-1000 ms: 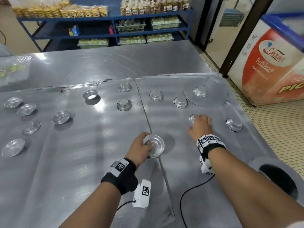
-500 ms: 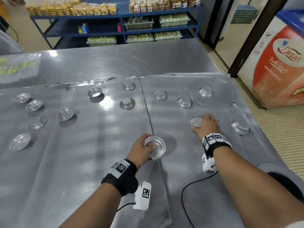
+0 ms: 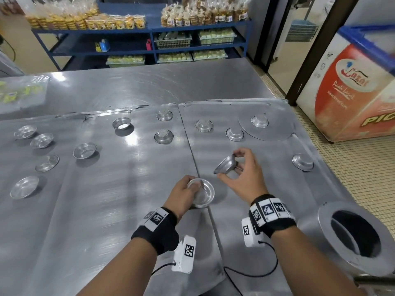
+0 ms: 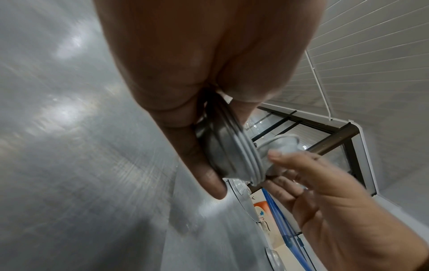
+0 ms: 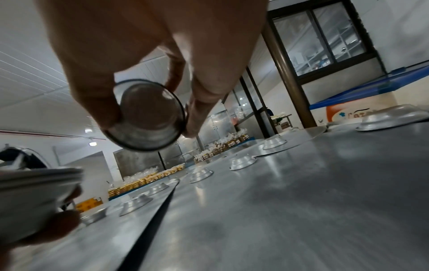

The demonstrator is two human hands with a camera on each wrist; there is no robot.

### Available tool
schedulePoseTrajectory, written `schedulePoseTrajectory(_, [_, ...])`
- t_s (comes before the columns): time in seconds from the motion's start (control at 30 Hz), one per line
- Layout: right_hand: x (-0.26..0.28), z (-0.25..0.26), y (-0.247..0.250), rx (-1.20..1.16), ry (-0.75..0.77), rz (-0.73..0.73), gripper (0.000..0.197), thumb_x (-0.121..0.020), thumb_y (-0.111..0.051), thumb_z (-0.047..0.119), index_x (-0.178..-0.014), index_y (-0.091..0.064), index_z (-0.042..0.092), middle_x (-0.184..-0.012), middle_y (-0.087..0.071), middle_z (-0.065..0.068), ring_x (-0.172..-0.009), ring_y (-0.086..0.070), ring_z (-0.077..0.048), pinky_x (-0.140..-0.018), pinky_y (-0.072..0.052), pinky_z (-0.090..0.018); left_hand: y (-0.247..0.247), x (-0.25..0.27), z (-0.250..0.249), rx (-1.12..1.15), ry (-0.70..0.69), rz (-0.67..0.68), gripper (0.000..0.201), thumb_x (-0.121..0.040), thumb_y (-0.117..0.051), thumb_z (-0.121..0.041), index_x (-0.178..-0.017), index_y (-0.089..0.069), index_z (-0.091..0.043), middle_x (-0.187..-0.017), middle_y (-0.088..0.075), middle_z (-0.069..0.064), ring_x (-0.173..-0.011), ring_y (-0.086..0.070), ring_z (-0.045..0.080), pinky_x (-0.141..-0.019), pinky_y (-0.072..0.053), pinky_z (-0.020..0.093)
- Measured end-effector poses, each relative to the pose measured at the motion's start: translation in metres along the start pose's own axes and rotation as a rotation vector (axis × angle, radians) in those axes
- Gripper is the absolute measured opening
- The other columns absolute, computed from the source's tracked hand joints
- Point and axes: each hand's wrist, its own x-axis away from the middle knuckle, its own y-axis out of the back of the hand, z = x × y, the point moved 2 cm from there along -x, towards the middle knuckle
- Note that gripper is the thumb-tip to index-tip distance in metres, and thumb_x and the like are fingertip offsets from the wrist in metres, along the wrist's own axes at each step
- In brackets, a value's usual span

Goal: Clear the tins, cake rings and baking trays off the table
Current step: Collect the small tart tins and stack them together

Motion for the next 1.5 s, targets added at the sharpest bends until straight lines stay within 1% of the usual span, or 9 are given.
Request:
schedulePoseTrajectory(0.23, [0.04,0.033,-0.018,-0.123,0.067,0.131,0.069,-0.061,-0.091,0.004,-0.112,-0.05,0.024,-0.12,-0.064,0.005,-0.106,-0.067,-0.004,-0.094,-0.051,-0.017,-0.001,0.007,-0.004,0.134,0.019,0.092,0.059,-0.093,-0.057,-0.061,-0.121,-0.065,-0.01,-0.116,-0.071,0.019,-0.107,-0.07,0.038,-0.091,-0.056,0.061])
schedulePoseTrajectory(0.43, [0.055,0.032,-0.027,-0.115,0.047,0.219,0.063,-0.063,-0.091,0.006,-0.109,-0.05,0.014,-0.127,-0.065,0.009,-0.112,-0.065,-0.005,-0.098,-0.051,-0.022,-0.001,0.011,-0.001,0.136,-0.01,0.126,0.027,-0.1,-0.059,-0.025,-0.123,-0.063,-0.011,-0.116,-0.071,0.022,-0.094,-0.072,0.031,-0.091,-0.056,0.059])
schedulePoseTrajectory(0.57, [0.059,0.029,-0.025,-0.122,0.017,0.258,0.06,-0.064,-0.09,0.005,-0.108,-0.051,0.012,-0.131,-0.064,0.008,-0.116,-0.063,-0.002,-0.1,-0.051,-0.024,0.0,0.013,0.002,0.15,-0.012,0.142,0.027,-0.097,-0.056,-0.004,-0.124,-0.061,-0.007,-0.106,-0.073,0.021,-0.088,-0.072,0.03,-0.083,-0.058,0.051])
schedulePoseTrajectory(0.77, [0.062,0.023,-0.017,-0.107,-0.054,0.346,0.058,-0.066,-0.092,0.01,-0.109,-0.053,0.016,-0.132,-0.063,0.012,-0.116,-0.062,0.001,-0.099,-0.048,-0.019,0.0,0.013,0.003,0.082,-0.066,0.123,0.024,-0.095,-0.057,0.003,-0.118,-0.059,-0.003,-0.098,-0.069,0.019,-0.082,-0.069,0.03,-0.07,-0.058,0.039])
schedulePoseTrajectory(0.97, [0.058,0.014,-0.006,-0.074,-0.127,0.468,0.083,-0.065,-0.093,0.017,-0.136,-0.05,0.027,-0.135,-0.06,0.018,-0.124,-0.056,0.002,-0.105,-0.046,-0.023,-0.005,0.01,0.005,0.033,-0.09,0.105,0.022,-0.091,-0.062,-0.001,-0.113,-0.06,-0.005,-0.097,-0.067,0.018,-0.086,-0.065,0.031,-0.071,-0.057,0.044])
schedulePoseTrajectory(1.1, [0.046,0.0,0.004,-0.008,-0.193,0.53,0.074,-0.067,-0.089,0.013,-0.131,-0.059,0.032,-0.126,-0.065,0.017,-0.118,-0.06,0.003,-0.1,-0.048,-0.02,-0.007,0.005,0.006,-0.021,-0.096,0.079,0.02,-0.095,-0.057,0.005,-0.11,-0.062,-0.008,-0.095,-0.067,0.014,-0.085,-0.064,0.029,-0.076,-0.058,0.053])
schedulePoseTrajectory(1.23, [0.02,-0.021,0.014,0.231,-0.237,0.456,0.054,-0.073,-0.083,0.012,-0.12,-0.065,0.03,-0.116,-0.068,0.012,-0.101,-0.067,-0.008,-0.09,-0.055,-0.029,-0.012,-0.001,0.003,-0.044,-0.081,0.064,0.023,-0.095,-0.055,0.007,-0.111,-0.062,-0.009,-0.095,-0.066,0.014,-0.084,-0.063,0.029,-0.079,-0.058,0.06])
schedulePoseTrajectory(1.4, [-0.027,-0.052,0.043,0.766,-0.297,0.266,0.041,-0.079,-0.073,0.028,-0.118,-0.067,0.016,-0.118,-0.069,-0.005,-0.106,-0.066,-0.025,-0.094,-0.053,-0.037,-0.02,-0.01,-0.004,-0.007,-0.057,0.063,0.024,-0.097,-0.051,0.01,-0.105,-0.061,-0.01,-0.096,-0.063,0.017,-0.079,-0.063,0.027,-0.056,-0.059,0.034])
schedulePoseTrajectory(1.5, [-0.055,-0.058,0.066,0.992,-0.393,0.204,0.036,-0.081,-0.066,0.026,-0.114,-0.064,0.011,-0.118,-0.066,-0.012,-0.109,-0.064,-0.033,-0.09,-0.054,-0.038,-0.027,-0.018,-0.007,-0.017,-0.053,0.068,0.024,-0.096,-0.053,0.009,-0.108,-0.062,-0.009,-0.1,-0.065,0.019,-0.086,-0.065,0.032,-0.074,-0.061,0.057])
